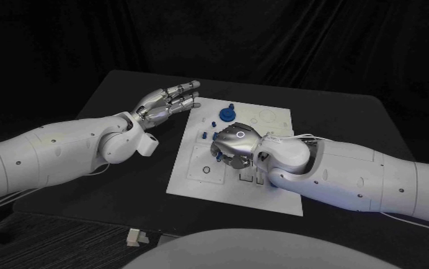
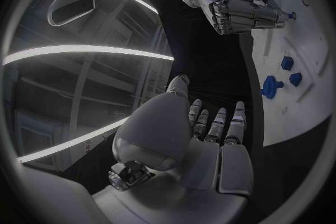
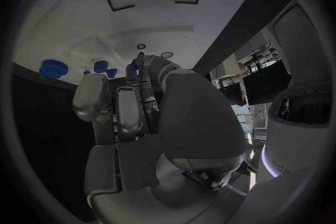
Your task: Assemble the parts on the task board
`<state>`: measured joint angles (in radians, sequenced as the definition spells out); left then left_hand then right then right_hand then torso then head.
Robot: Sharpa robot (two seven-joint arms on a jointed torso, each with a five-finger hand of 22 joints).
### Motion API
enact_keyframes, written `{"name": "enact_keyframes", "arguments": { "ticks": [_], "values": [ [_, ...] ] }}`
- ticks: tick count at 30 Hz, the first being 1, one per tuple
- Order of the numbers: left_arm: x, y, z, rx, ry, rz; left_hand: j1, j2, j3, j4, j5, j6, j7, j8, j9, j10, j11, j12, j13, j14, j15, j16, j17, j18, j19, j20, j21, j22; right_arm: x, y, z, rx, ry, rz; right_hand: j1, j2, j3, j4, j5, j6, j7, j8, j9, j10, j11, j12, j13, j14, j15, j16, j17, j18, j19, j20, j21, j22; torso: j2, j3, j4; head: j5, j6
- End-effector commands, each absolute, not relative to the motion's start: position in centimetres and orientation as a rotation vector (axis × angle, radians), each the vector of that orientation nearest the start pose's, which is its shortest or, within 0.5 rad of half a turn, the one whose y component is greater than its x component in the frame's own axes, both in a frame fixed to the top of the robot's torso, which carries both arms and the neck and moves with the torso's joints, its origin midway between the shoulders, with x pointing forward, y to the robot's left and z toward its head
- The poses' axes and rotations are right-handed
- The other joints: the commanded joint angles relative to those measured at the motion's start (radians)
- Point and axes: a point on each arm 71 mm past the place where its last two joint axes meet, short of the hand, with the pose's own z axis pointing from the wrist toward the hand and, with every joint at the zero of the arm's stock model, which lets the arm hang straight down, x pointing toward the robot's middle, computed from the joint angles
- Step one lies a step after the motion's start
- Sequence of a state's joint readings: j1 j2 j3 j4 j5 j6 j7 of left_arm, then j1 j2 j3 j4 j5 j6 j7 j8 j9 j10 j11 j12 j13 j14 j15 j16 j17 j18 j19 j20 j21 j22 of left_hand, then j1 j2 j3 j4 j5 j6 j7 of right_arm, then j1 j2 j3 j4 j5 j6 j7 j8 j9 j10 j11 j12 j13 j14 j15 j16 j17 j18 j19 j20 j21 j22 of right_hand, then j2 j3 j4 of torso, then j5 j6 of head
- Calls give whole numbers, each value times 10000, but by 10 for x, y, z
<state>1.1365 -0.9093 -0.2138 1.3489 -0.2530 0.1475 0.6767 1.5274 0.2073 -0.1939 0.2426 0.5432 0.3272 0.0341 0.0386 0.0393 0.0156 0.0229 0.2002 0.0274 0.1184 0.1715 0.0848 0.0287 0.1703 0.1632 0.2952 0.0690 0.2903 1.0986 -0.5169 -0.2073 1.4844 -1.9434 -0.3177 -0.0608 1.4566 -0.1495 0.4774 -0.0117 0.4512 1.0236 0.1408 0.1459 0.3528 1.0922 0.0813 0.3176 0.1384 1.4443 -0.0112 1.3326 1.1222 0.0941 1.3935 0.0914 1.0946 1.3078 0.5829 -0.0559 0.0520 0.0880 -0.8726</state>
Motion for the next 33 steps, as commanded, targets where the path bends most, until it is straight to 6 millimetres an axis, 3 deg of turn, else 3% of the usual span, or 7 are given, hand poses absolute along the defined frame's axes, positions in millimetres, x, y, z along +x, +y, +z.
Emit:
{"name": "enact_keyframes", "arguments": {
  "ticks": [1, 9, 33],
  "values": [
    [457, 271, -257, -7775, 16090, -17870, 38, 101, 59, 14, -64, -15, 75, 20, 1, -9, 72, -67, 0, 1, 76, 50, 14, -40, 73, -13, 63, -8, 403, -37, -273, -8833, 15259, 7542, 55, -27, -1, -85, -52, -69, 1, -81, -26, 123, -62, 34, 52, -16, 40, -25, -19, -10, -49, 12, 59, 1415, -4, -2, -10, 7, 0],
    [456, 272, -260, -7851, 16124, -17856, 38, 112, 69, 16, -68, -30, 77, 17, -1, -13, 81, -76, -1, -3, 83, 50, 13, -45, 73, -13, 62, -18, 401, -36, -274, -9550, 14908, 7174, 81, -32, 16, -135, -64, -94, -18, -130, -54, 101, -72, 31, 66, -25, 9, -26, -20, -5, -61, 2, 77, 1417, 2, -8, 9, -7, 0],
    [453, 274, -265, -7978, 16190, -17825, 40, 128, 85, 18, -69, -48, 78, 13, -3, -17, 93, -80, -2, -7, 91, 50, 12, -53, 78, -13, 61, -24, 400, -32, -276, -10370, 14643, 6609, 65, -39, -1, -193, -121, -88, -54, -199, -97, 169, -115, 97, 132, -47, -67, -43, -42, -2, -80, -49, 134, 1424, 1, 2, 1, 124, 0]
  ]
}}
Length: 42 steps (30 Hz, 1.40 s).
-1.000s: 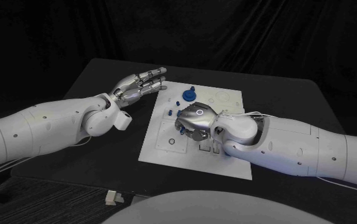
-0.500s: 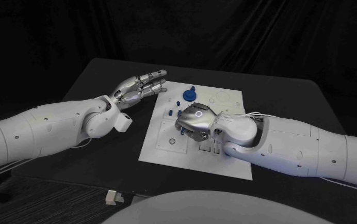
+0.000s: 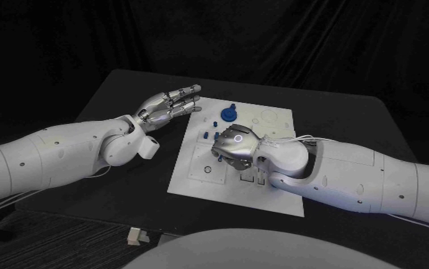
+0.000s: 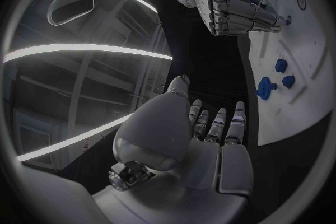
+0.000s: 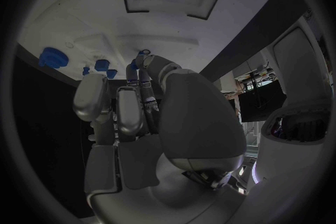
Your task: Assemble the parts on the task board
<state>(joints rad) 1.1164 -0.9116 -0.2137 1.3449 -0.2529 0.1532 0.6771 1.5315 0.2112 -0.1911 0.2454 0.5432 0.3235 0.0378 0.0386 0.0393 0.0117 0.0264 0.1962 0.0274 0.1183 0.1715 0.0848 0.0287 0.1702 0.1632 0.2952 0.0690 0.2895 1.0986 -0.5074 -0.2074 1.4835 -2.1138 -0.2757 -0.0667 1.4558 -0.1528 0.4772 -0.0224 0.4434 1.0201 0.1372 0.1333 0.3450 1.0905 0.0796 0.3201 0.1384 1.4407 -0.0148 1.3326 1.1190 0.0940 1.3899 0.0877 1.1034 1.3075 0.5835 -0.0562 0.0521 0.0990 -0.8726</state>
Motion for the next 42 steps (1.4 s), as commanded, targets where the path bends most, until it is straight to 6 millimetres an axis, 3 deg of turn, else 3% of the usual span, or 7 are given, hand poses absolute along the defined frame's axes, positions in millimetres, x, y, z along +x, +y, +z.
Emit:
{"name": "enact_keyframes", "arguments": {
  "ticks": [1, 14, 42],
  "values": [
    [453, 274, -265, -7979, 16193, -17826, -1, 89, 57, -10, -69, -11, 41, 13, -3, 21, 57, -40, -2, -7, 91, 50, 12, -53, 78, -13, 61, -16, 400, -32, -276, -10383, 14650, 6606, 73, -5, 1, -85, -43, -52, -18, -73, -19, 186, -98, 71, 132, -12, -31, -43, -11, -2, -43, -12, 46, 1426, -5, 5, 0, 19, 0],
    [453, 274, -266, -7992, 16205, -17804, 0, 102, 70, -9, -70, -15, 44, 12, -3, 19, 64, -47, -2, -7, 97, 52, 12, -58, 82, -12, 61, -19, 400, -31, -276, -10436, 14644, 6644, 9, 3, -30, -77, -112, -49, -27, -111, -42, 195, -111, 96, 169, -24, -68, -58, -31, -7, -49, -40, 82, 1430, -4, 4, -4, 91, 0],
    [453, 274, -267, -8023, 16279, -17800, 1, 126, 95, -7, -74, -33, 49, 9, -5, 15, 76, -52, -2, -14, 108, 52, 11, -70, 87, -13, 59, -33, 397, -32, -276, -10318, 14855, 6681, 9, 17, -34, -113, -156, -62, -46, -157, -69, 211, -132, 125, 210, -39, -78, -79, -60, -3, -77, -58, 57, 1419, -3, 4, -4, 63, 0]
  ]
}}
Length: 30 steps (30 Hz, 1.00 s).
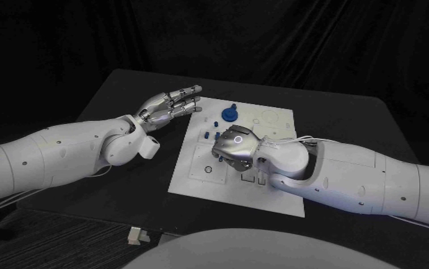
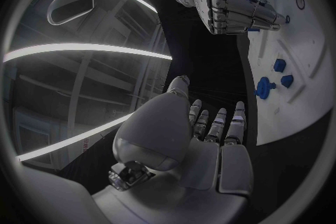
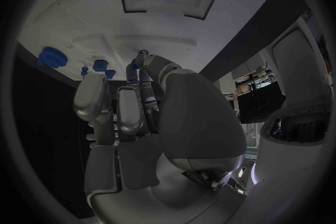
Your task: Assemble the parts on the task board
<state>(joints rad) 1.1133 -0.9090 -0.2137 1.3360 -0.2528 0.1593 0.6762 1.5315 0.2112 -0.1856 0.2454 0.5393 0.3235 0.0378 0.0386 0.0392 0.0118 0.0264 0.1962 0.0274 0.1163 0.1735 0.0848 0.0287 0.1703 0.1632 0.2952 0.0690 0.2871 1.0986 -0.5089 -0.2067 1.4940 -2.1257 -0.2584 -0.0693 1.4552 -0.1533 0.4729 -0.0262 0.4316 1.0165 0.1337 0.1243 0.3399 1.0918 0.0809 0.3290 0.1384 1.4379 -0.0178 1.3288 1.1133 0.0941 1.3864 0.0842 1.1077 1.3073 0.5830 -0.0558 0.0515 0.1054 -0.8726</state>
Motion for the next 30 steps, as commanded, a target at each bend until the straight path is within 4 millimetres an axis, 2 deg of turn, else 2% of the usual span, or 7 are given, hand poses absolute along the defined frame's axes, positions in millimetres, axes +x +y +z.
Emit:
{"name": "enact_keyframes", "arguments": {
  "ticks": [1, 30],
  "values": [
    [453, 274, -268, -8025, 16284, -17801, 0, 127, 39, -6, -36, -33, 50, 9, -5, 15, 77, -53, -2, 6, 88, 52, 12, -70, 87, -12, 59, -8, 397, -32, -276, -10318, 14859, 6677, 15, 23, 9, -74, -38, -27, -11, -67, -17, 198, -145, 36, 210, -11, -49, -40, -3, -4, -42, -23, 15, 1422, 1, 0, 2, 1, 0],
    [453, 274, -270, -8064, 16338, -17794, -4, 139, 54, -3, -44, -53, 62, 6, -7, 12, 82, -64, -4, -7, 97, 46, 9, -81, 79, -12, 52, -37, 395, -30, -279, -10399, 14985, 6688, -15, 27, -3, -75, -57, -57, -13, -106, -38, 200, -146, 48, 231, -22, -54, -55, -22, -1, -59, -28, -2, 1415, 0, -1, 3, 42, 0]
  ]
}}
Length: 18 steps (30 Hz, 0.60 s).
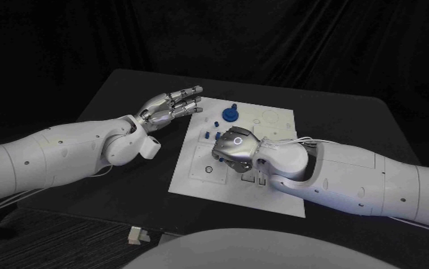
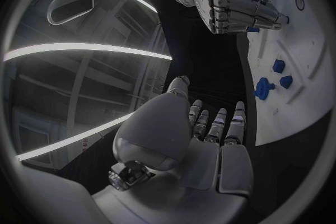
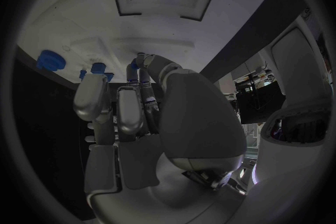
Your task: Assemble the parts on the task board
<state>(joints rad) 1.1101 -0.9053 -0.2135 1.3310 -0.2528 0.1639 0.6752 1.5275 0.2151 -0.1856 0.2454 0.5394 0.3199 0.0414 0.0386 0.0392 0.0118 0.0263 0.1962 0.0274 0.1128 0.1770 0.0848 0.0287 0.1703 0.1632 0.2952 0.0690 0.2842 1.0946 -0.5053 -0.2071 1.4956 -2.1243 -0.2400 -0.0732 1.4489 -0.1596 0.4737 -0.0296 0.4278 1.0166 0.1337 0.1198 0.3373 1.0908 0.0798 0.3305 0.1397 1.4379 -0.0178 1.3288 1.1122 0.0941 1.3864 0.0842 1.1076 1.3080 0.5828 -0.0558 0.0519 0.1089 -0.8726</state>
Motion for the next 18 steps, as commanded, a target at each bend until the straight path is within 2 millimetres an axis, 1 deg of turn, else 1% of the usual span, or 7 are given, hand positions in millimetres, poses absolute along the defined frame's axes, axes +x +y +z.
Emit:
{"name": "enact_keyframes", "arguments": {
  "ticks": [1, 9, 18],
  "values": [
    [453, 274, -270, -8067, 16340, -17789, 36, 99, 55, -4, -44, -17, 26, 6, -7, 11, 82, -64, -3, 28, 61, 46, 9, -81, 79, -13, 52, -8, 395, -30, -279, -10399, 14988, 6686, 48, 90, -10, -41, -19, -57, -13, -61, -12, 211, -135, 32, 218, -22, -54, -55, -11, -1, -60, -28, -2, 1408, 2, -1, 0, 9, 0],
    [453, 275, -270, -8084, 16355, -17778, 36, 99, 55, -4, -44, -17, 26, 6, -7, 11, 82, -64, -3, 28, 61, 46, 9, -81, 79, -13, 52, -8, 394, -30, -279, -10415, 14984, 6723, 18, 91, -25, -38, -55, -79, -22, -90, -27, 201, -138, 36, 234, -29, -66, -65, -26, -2, -63, -33, 7, 1409, 2, -2, 3, 12, 0],
    [453, 274, -271, -8101, 16383, -17768, 35, 118, 78, -2, -46, 0, 47, 9, -4, 8, 82, -69, -4, 21, 70, 47, 8, -95, 85, -13, 50, -17, 393, -29, -278, -10303, 14882, 7080, -16, 102, -39, -46, -137, -147, -48, -159, -61, 178, -154, 39, 264, -39, -110, -77, -38, -2, -69, -57, 30, 1411, 0, -1, -1, 47, 0]
  ]
}}
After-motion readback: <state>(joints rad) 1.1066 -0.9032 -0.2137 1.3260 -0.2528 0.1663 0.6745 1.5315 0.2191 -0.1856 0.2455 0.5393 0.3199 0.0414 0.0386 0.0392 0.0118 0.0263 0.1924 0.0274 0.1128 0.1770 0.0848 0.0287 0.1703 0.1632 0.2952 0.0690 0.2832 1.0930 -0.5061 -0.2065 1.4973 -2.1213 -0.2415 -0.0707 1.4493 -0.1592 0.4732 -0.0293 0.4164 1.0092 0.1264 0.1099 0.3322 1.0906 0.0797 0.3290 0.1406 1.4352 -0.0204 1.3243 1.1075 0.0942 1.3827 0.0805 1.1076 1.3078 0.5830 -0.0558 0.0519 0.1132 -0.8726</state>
